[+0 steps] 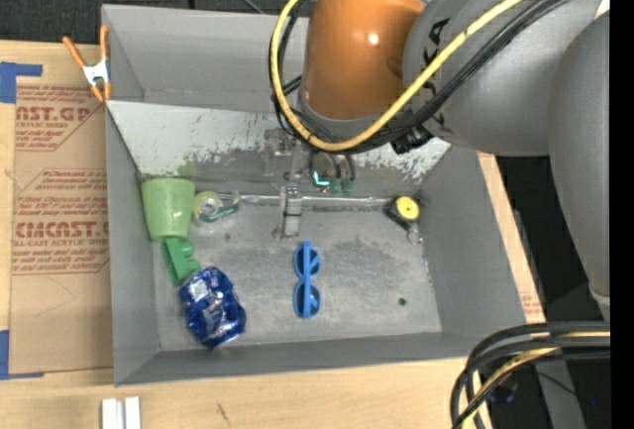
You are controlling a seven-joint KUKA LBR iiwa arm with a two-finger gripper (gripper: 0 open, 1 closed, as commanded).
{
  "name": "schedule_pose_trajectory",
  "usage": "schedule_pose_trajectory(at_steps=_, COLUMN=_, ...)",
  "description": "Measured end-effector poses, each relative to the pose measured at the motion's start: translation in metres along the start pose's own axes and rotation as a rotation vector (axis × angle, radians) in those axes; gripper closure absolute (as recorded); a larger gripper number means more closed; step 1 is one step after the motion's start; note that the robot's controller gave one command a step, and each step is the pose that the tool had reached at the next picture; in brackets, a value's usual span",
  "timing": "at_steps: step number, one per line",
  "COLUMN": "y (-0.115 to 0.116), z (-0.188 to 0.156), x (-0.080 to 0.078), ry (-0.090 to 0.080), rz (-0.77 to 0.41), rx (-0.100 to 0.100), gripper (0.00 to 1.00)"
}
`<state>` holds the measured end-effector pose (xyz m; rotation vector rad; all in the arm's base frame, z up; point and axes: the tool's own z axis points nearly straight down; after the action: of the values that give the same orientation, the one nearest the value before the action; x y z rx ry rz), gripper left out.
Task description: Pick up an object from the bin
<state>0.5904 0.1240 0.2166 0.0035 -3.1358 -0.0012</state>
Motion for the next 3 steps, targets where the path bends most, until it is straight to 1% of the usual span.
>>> schedule_pose_trajectory(at_steps=1, y=-0.036, z=0.13, x=0.052, ry=0.002, rz=-0.183, rx=0.002, gripper=0.0)
schedule_pose_trajectory(at_steps=2, y=-0.061, z=0.095, x=0.091, ry=-0.005, rz=-0.419, rx=0.002, gripper=0.0)
schedule_pose_trajectory(at_steps=3, y=-0.071, z=0.149, x=0.064, ry=-0.004, rz=-0.788, rx=0.001, gripper=0.0)
